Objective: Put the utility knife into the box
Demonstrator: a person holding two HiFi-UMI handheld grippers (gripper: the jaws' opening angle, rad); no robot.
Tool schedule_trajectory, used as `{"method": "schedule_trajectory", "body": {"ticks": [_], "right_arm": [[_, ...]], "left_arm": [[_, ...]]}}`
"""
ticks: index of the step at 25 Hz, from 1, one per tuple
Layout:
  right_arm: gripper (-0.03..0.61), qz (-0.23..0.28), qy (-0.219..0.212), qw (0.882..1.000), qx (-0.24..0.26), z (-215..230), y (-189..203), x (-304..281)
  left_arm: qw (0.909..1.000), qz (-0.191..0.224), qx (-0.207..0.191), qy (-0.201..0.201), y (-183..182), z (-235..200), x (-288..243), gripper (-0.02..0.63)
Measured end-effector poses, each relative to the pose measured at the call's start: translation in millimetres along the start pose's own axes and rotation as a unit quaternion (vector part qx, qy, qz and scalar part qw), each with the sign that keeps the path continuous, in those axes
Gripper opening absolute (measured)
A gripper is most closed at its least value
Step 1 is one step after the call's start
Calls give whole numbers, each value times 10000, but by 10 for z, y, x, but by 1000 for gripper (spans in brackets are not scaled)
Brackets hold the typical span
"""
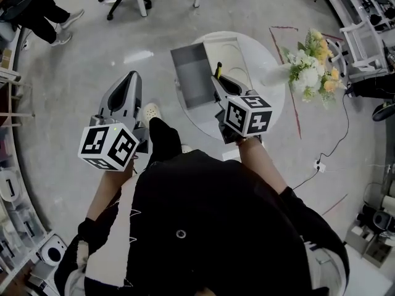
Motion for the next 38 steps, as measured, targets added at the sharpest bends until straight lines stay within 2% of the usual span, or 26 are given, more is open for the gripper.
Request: {"method": "schedule_trajectory", "body": {"ticks": [10, 20, 38], "right_arm": [[40, -483, 347, 9974, -405, 203, 334, -337], [40, -1134, 620, 9888, -744, 359, 701, -662], [40, -1992, 499, 9756, -773, 392, 956, -1154]], "left_arm": [[9997, -207, 127, 0, 147, -346, -226, 11], [9993, -296, 200, -137, 174, -685, -376, 11], [9979, -180, 249, -579, 56, -1094, -471, 11]]}}
Point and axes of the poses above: the fingertips, and each gripper's own axes: x backward along the fingers, z to its right, y out of its underside, the point moved 4 cm from there along x, backward along the fingers, and after that the axes turned 9 degrees about z, right-handed, at the moved point
